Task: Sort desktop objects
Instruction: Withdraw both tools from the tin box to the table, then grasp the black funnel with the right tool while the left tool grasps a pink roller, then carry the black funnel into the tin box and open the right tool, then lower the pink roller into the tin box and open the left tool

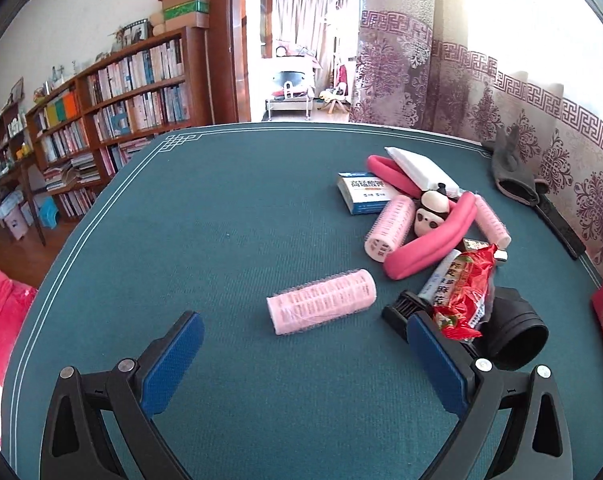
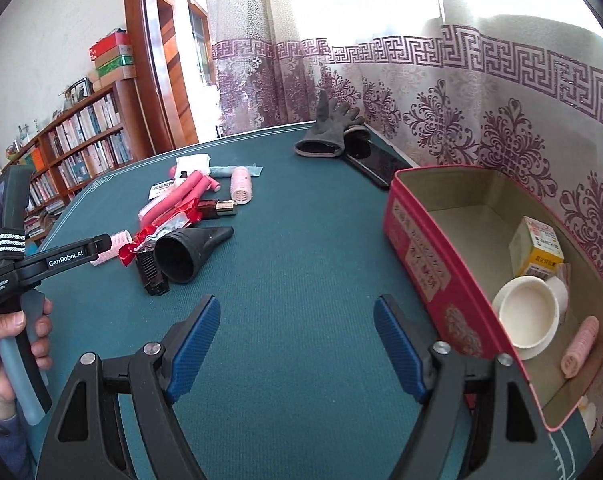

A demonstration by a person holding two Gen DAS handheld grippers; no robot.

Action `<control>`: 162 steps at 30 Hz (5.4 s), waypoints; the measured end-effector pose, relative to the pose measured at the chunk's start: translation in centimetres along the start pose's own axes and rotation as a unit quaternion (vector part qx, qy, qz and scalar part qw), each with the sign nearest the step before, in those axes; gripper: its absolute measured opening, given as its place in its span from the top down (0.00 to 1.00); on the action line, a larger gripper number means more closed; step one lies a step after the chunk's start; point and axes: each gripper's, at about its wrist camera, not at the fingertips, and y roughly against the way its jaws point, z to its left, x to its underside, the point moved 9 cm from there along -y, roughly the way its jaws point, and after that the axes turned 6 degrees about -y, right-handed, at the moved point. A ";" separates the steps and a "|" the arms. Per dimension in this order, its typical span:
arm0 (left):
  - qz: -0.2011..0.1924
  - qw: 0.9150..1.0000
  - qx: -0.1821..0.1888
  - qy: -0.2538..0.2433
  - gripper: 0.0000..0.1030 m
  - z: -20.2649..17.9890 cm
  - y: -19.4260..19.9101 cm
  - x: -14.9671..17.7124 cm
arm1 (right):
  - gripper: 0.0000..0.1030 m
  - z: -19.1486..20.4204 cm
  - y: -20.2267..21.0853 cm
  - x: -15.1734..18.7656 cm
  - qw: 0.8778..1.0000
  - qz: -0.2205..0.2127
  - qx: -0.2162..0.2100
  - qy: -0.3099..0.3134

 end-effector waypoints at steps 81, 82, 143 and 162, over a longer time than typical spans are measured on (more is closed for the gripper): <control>0.012 0.998 0.026 0.047 0.28 0.0 -2.1 -0.2 | 0.48 7.1 -10.8 -2.0 0.994 0.061 -0.078 -0.040; 0.012 0.998 0.026 0.047 0.28 0.0 -2.1 -0.3 | 0.48 7.1 -10.2 -2.1 0.994 0.055 -0.080 -0.040; -0.008 0.969 0.208 -0.132 0.28 -21.4 7.2 0.6 | 0.22 -17.0 10.0 -2.0 0.981 -0.090 0.140 -0.094; -0.037 0.931 0.269 -0.244 0.01 -39.6 10.1 -3.5 | 0.21 -19.7 9.7 -0.7 0.979 -0.090 0.143 -0.116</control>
